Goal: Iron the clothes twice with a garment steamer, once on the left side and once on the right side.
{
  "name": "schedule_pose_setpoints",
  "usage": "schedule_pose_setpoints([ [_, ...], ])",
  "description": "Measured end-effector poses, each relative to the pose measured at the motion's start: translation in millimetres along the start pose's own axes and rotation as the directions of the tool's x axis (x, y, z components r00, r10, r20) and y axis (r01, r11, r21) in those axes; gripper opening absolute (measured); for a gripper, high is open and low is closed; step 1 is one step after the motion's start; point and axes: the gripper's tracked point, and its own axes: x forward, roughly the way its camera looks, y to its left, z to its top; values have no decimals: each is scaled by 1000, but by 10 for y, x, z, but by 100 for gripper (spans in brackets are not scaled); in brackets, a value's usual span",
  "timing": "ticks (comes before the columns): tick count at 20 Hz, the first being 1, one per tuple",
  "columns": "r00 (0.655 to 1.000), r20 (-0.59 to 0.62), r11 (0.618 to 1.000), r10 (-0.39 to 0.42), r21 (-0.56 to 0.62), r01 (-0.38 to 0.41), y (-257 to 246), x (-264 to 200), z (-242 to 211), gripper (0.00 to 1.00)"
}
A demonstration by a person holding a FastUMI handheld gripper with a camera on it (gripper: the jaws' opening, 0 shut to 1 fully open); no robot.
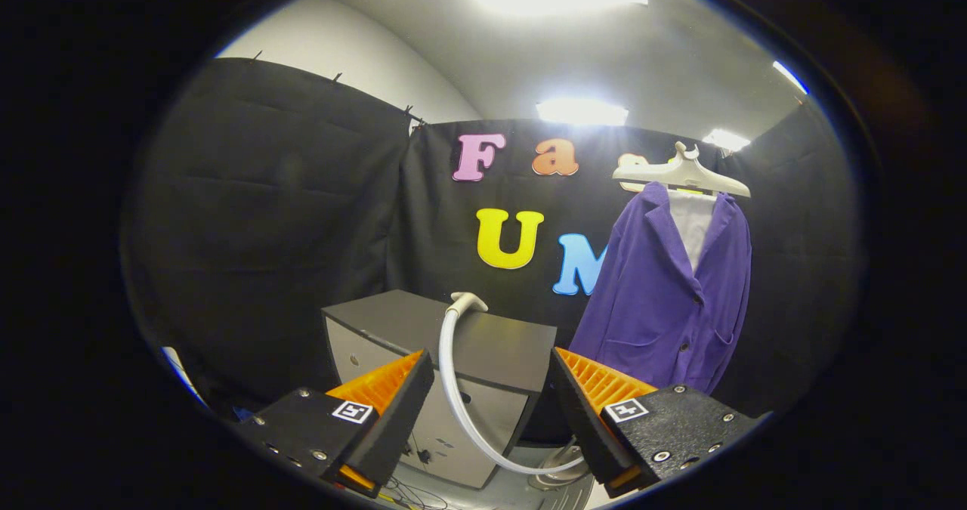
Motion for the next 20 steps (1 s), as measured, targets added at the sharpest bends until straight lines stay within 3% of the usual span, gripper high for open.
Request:
schedule_pose_setpoints([
  [12,989,-134,993,-59,-105,45,380,1668,373,95],
  [20,928,-353,992,-122,-57,109,643,3010,36,95],
])
